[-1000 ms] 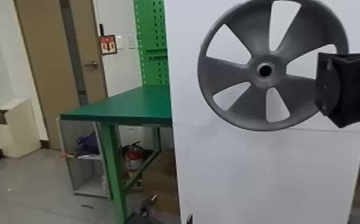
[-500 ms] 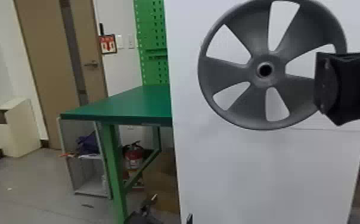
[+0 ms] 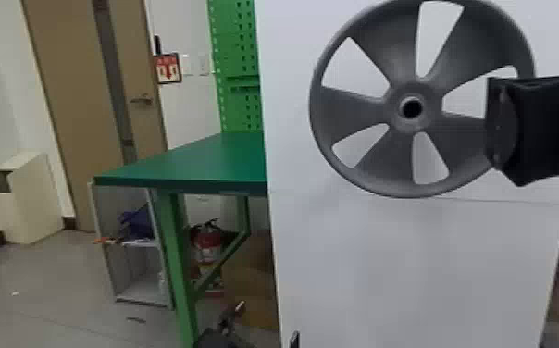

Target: Hold the wheel and insert it

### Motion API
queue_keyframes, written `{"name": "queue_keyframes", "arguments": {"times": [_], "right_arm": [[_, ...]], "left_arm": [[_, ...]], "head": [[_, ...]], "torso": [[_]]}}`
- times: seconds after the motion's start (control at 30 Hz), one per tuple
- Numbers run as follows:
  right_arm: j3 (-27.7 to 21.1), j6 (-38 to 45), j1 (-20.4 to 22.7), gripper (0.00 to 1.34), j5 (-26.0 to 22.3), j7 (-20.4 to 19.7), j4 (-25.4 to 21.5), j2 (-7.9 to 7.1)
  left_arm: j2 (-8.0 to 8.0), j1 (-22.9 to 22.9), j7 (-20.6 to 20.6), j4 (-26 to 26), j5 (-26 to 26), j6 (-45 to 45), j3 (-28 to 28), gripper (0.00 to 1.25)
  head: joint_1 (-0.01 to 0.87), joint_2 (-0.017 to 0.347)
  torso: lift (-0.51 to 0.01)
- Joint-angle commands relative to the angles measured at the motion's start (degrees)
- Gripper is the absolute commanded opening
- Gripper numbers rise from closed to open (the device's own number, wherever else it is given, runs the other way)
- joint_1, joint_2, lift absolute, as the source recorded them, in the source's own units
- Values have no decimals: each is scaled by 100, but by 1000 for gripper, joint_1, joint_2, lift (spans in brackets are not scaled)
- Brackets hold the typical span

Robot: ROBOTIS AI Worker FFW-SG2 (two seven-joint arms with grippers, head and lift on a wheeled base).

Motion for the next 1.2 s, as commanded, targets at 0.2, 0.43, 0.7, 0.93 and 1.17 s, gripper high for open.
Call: {"name": "queue_keyframes", "arguments": {"times": [0.2, 0.43, 0.7, 0.93, 1.17], "right_arm": [[-52, -101, -99, 115, -4, 0, 243, 5], [-105, -145, -143, 115, -22, 0, 322, 5], [-298, -189, -152, 115, -22, 0, 445, 5], [-342, -268, -178, 115, -57, 0, 568, 5], [-316, -382, -231, 115, -83, 9, 717, 5]], "left_arm": [[1, -18, 0, 35, 9, 0, -24, 1147], [1, -89, 0, 97, 26, 0, -76, 1147], [1, -89, 0, 97, 35, 0, -76, 1147], [1, -97, 0, 97, 35, 0, -85, 1147], [1, -115, 0, 97, 35, 0, -85, 1147]], "head": [[290, 310], [291, 310], [291, 310], [293, 310], [295, 310]], "torso": [[-485], [-485], [-485], [-485], [-485]]}}
